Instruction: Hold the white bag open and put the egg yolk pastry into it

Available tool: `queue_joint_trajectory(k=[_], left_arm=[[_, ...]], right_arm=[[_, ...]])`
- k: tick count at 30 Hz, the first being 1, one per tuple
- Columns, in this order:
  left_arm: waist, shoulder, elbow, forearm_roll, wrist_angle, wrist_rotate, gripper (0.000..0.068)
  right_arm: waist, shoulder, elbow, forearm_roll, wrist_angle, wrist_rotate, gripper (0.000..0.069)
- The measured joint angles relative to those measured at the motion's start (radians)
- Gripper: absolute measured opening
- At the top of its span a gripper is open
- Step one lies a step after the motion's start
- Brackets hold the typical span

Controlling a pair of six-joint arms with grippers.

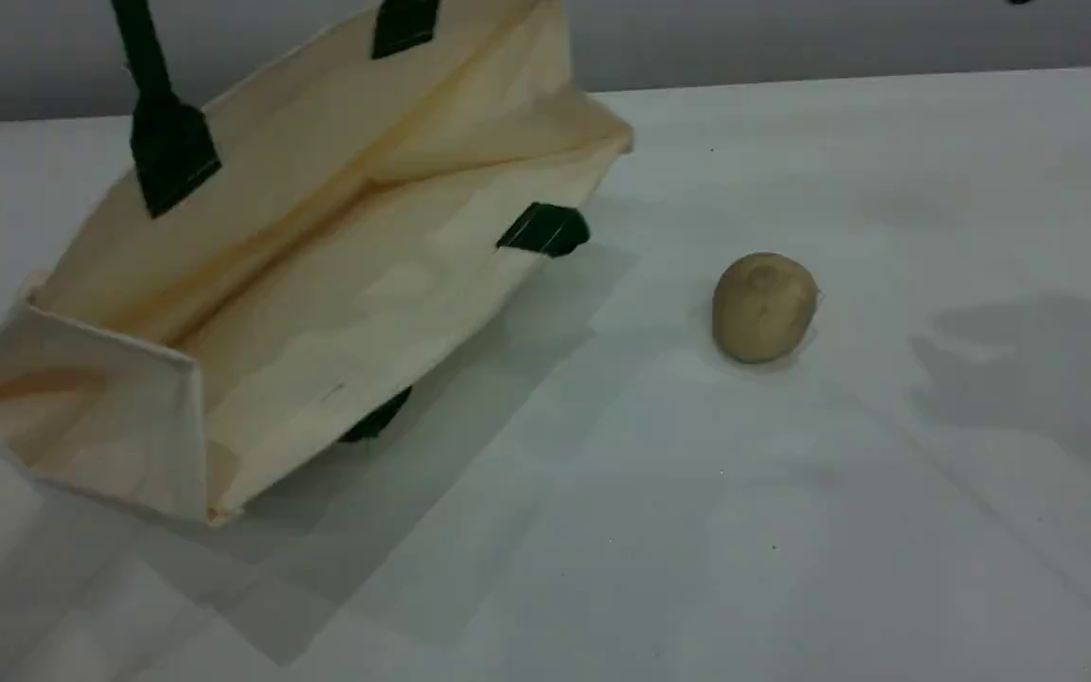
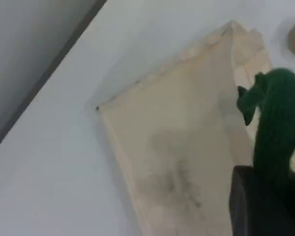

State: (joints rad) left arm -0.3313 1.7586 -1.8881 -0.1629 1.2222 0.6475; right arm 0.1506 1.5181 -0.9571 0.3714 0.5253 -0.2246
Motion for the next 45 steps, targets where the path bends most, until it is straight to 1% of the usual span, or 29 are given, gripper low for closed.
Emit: queue_joint_trajectory(k=[4,7,10,16,23,25,28,34,37,45], left_arm=[[-0.031,-0.017,0.0,0.006,0.0,0.0,0.0094],[-0.032,-0.027,0.0,-0.001,0.0,0.0,0.0094],[-0.032,-0.034,0.0,-0.001,0.0,0.0,0.0094],[-0.032,-0.039,0.0,-0.017,0.0,0.0,0.0094],[-0.032,-0.039,0.0,-0.02,-0.001,0.0,0.0094],[-0.032,-0.039,0.0,-0.02,-0.001,0.0,0.0094],[-0.032,-0.039,0.0,-0.02,-0.001,0.0,0.0094],[-0.032,-0.038,0.0,-0.024,-0.001,-0.002,0.0094],[-0.032,-0.038,0.0,-0.024,-0.001,-0.004,0.0094],[-0.032,-0.038,0.0,-0.024,-0.001,-0.004,0.0094]], right_arm=[[0.07,0.035,0.0,-0.001,-0.036,-0.013,0.0557],[0.12,0.074,0.0,-0.001,-0.084,-0.017,0.0557],[0.15,0.122,0.0,-0.001,-0.121,-0.017,0.0557],[0.162,0.233,0.0,0.012,-0.163,-0.017,0.0557],[0.189,0.346,0.0,0.031,-0.248,-0.021,0.0557],[0.194,0.366,-0.003,0.043,-0.263,-0.021,0.0557],[0.201,0.39,-0.021,0.054,-0.253,-0.022,0.0557],[0.244,0.417,-0.065,0.062,-0.248,-0.022,0.0557],[0.255,0.441,-0.079,0.061,-0.266,-0.032,0.0557],[0.259,0.489,-0.079,0.061,-0.354,-0.046,0.0557]])
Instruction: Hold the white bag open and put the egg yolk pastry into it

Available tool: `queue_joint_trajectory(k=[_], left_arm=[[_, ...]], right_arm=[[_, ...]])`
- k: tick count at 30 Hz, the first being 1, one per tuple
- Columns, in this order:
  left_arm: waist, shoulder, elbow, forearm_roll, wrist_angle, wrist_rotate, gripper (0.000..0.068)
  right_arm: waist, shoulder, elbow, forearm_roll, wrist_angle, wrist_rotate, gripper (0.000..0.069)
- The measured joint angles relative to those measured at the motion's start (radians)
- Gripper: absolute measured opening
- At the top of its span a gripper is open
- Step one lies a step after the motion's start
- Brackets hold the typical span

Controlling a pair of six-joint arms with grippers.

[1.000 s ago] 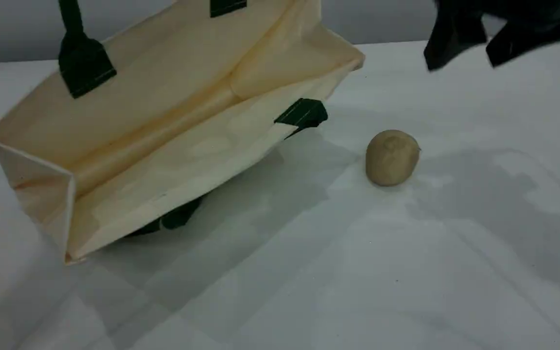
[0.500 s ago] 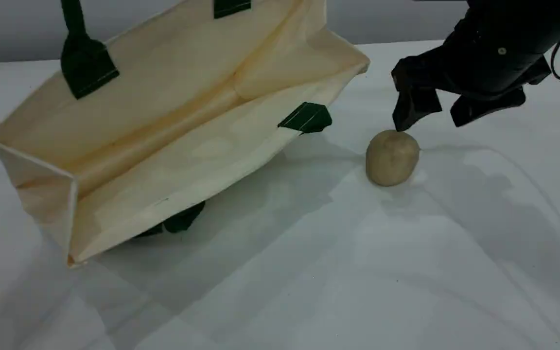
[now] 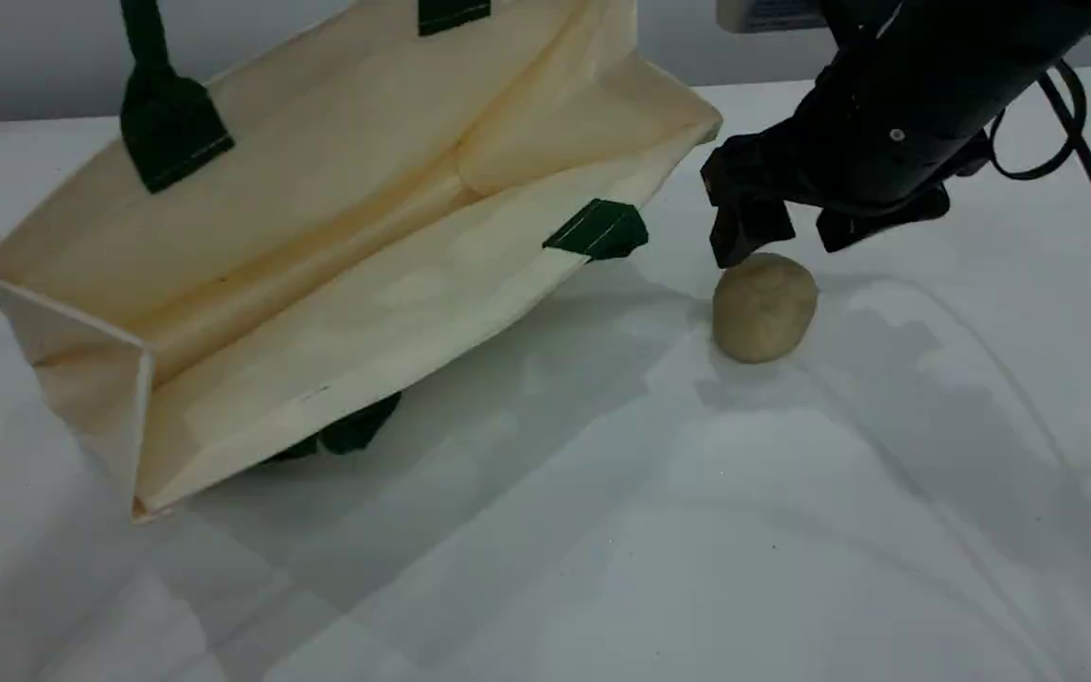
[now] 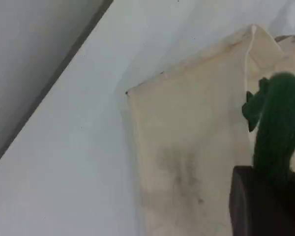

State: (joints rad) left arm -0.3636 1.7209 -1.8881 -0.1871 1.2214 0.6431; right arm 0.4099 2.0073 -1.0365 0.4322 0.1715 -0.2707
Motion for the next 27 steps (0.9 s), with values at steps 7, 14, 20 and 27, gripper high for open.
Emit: queue_joint_trajectory(k=[7,14,20,27], left_arm=[[0.0,0.0,0.0,0.001,0.0,0.0,0.0094],[0.0,0.0,0.0,0.002,0.0,0.0,0.0094],[0.0,0.0,0.0,0.002,0.0,0.0,0.0094],[0.0,0.0,0.0,0.002,0.0,0.0,0.0094]], right_arm=[[0.0,0.0,0.0,0.013,-0.039,0.0,0.0557],[-0.001,0.037,0.001,0.012,-0.045,-0.001,0.0557],[-0.001,0.073,0.001,0.013,-0.07,-0.001,0.0557],[-0.001,0.115,0.001,0.027,-0.078,-0.002,0.0557]])
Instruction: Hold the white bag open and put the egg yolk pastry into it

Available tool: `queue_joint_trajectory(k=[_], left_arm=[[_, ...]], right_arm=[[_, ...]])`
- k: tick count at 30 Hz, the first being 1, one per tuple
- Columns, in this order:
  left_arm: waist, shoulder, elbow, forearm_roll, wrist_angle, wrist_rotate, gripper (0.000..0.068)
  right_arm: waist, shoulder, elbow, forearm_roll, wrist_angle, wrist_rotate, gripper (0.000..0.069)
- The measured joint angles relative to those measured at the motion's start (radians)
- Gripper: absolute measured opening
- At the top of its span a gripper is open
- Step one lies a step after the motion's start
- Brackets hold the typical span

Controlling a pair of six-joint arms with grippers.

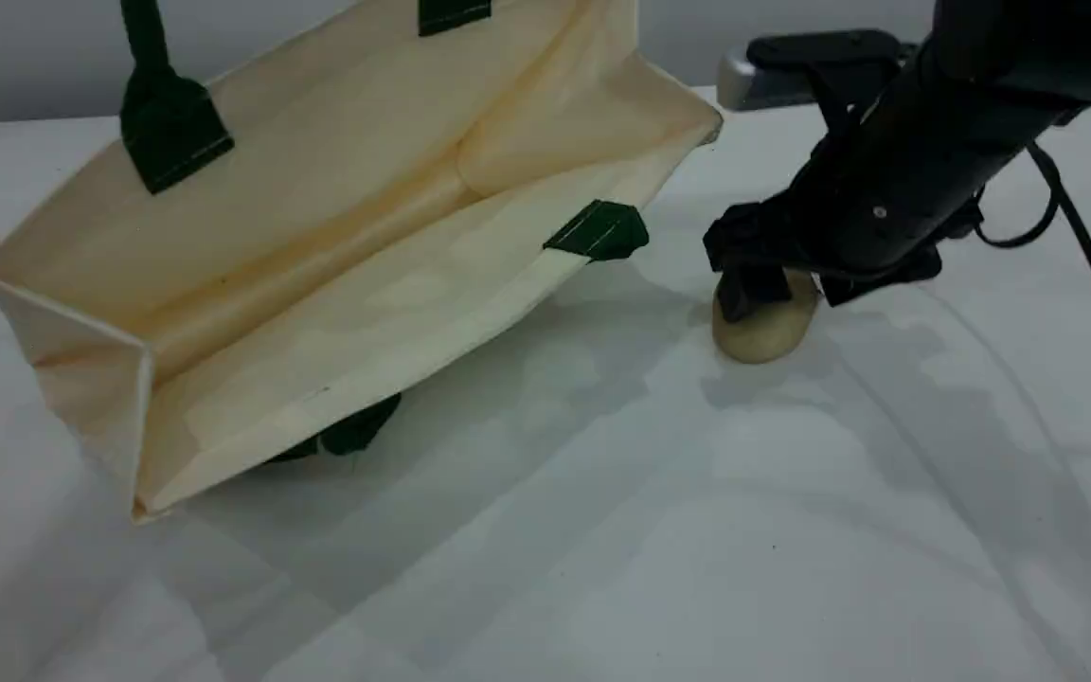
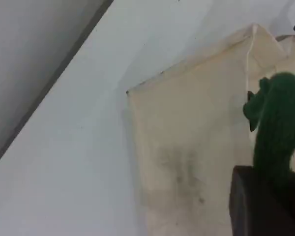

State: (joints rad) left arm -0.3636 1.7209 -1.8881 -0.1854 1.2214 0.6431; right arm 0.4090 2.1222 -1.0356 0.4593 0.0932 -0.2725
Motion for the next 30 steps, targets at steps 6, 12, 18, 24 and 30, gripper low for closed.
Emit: queue_joint_trajectory(k=[6,12,18,24,30], left_arm=[[0.0,0.0,0.0,0.0,0.0,0.0,0.0094],[0.0,0.0,0.0,0.002,0.0,0.0,0.0094],[0.0,0.0,0.0,0.002,0.0,0.0,0.0094],[0.0,0.0,0.0,0.002,0.0,0.0,0.0094],[0.0,0.0,0.0,0.002,0.0,0.0,0.0094]], right_arm=[[0.001,0.006,0.0,0.016,0.0,0.001,0.0512],[0.001,0.006,0.0,0.016,0.006,0.001,0.0315],[0.001,0.006,0.0,0.015,0.01,0.001,0.0242],[-0.016,-0.043,0.002,-0.003,0.065,-0.036,0.0239],[-0.093,-0.17,0.001,-0.015,0.144,-0.035,0.0239]])
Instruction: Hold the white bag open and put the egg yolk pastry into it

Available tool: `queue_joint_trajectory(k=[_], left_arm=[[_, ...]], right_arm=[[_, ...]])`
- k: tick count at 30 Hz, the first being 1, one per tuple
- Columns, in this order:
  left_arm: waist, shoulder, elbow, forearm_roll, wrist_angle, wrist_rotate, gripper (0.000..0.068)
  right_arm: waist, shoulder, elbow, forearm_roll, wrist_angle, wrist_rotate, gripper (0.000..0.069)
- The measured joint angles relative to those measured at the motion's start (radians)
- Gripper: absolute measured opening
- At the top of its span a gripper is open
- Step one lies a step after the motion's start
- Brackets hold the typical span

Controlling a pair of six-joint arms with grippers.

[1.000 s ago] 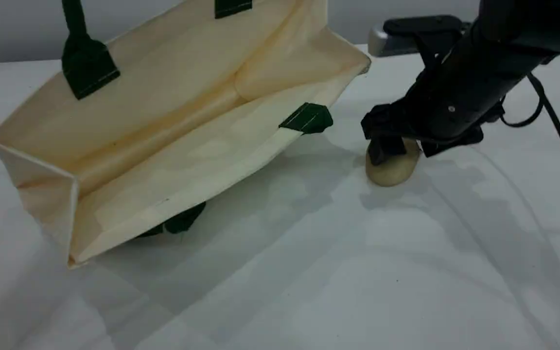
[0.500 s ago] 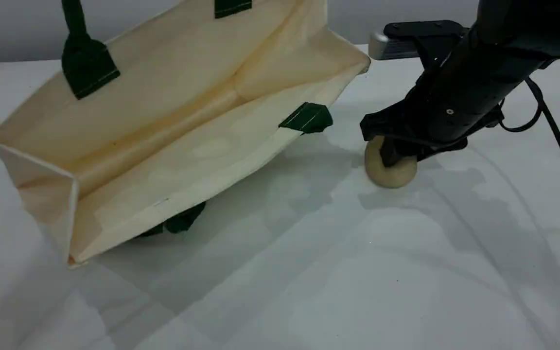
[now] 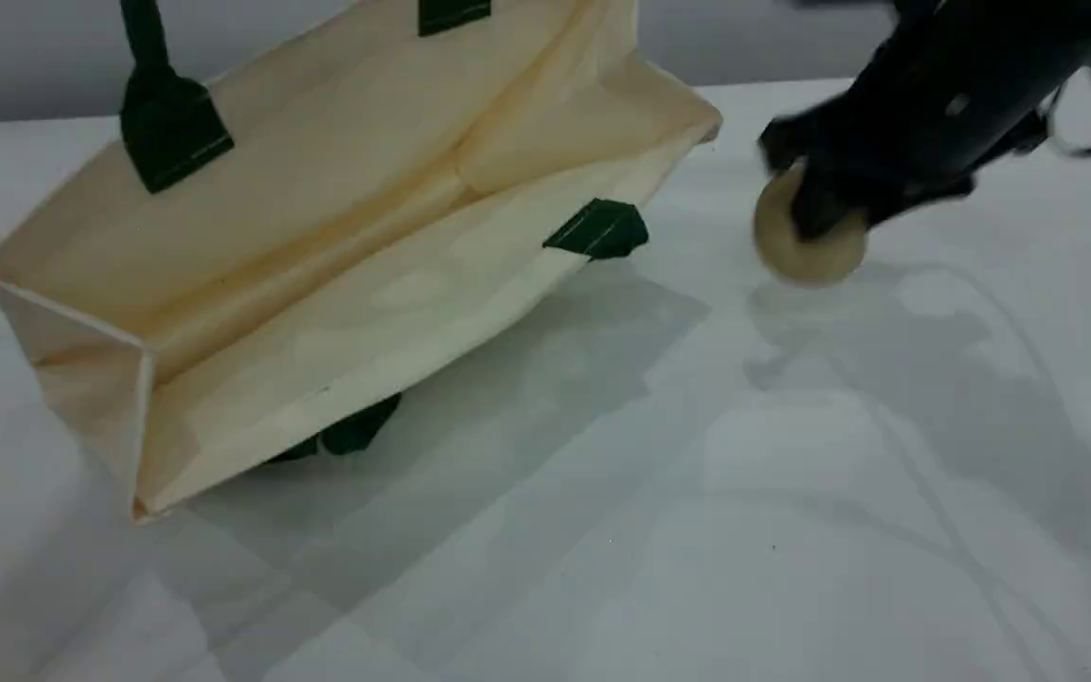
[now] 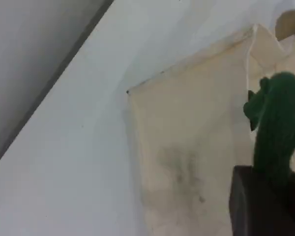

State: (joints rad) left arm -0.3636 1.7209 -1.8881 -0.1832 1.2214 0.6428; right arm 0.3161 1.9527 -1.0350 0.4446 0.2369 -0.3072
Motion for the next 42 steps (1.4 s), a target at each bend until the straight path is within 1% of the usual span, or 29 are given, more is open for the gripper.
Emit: queue_joint_trajectory(k=[4,6,14,18,20,23,27,30,33,38,42], left_arm=[[0.0,0.0,0.0,0.0,0.0,0.0,0.0094],[0.0,0.0,0.0,-0.002,0.0,0.0,0.0094],[0.0,0.001,0.0,-0.011,0.0,0.0,0.0094],[0.0,0.001,0.0,-0.011,0.0,0.0,0.0094],[0.0,0.001,0.0,-0.011,0.0,0.0,0.0094],[0.0,0.001,0.0,-0.011,0.0,0.0,0.0094],[0.0,0.001,0.0,-0.011,0.0,0.0,0.0094],[0.0,0.001,0.0,-0.011,0.0,0.0,0.0094],[0.0,0.001,0.0,-0.011,0.0,0.0,0.0094],[0.0,0.001,0.0,-0.011,0.0,0.0,0.0094],[0.0,0.001,0.0,-0.008,0.0,-0.004,0.0094]], right_arm=[[-0.063,-0.102,0.008,0.0,0.06,0.005,0.0239],[-0.078,-0.156,0.028,0.0,0.062,0.017,0.0239],[-0.054,-0.401,0.186,0.031,-0.018,0.014,0.0233],[0.017,-0.511,0.24,0.031,-0.013,0.007,0.0233],[0.068,-0.556,0.244,0.027,-0.006,0.006,0.0233],[0.167,-0.6,0.244,0.026,-0.01,-0.006,0.0233],[0.29,-0.582,0.243,0.025,-0.027,-0.019,0.023],[0.379,-0.565,0.242,0.025,-0.081,-0.019,0.023],[0.446,-0.534,0.242,0.025,-0.129,-0.019,0.0227],[0.517,-0.443,0.24,0.025,-0.237,-0.017,0.0225],[0.525,-0.354,0.221,0.026,-0.333,-0.017,0.0225]])
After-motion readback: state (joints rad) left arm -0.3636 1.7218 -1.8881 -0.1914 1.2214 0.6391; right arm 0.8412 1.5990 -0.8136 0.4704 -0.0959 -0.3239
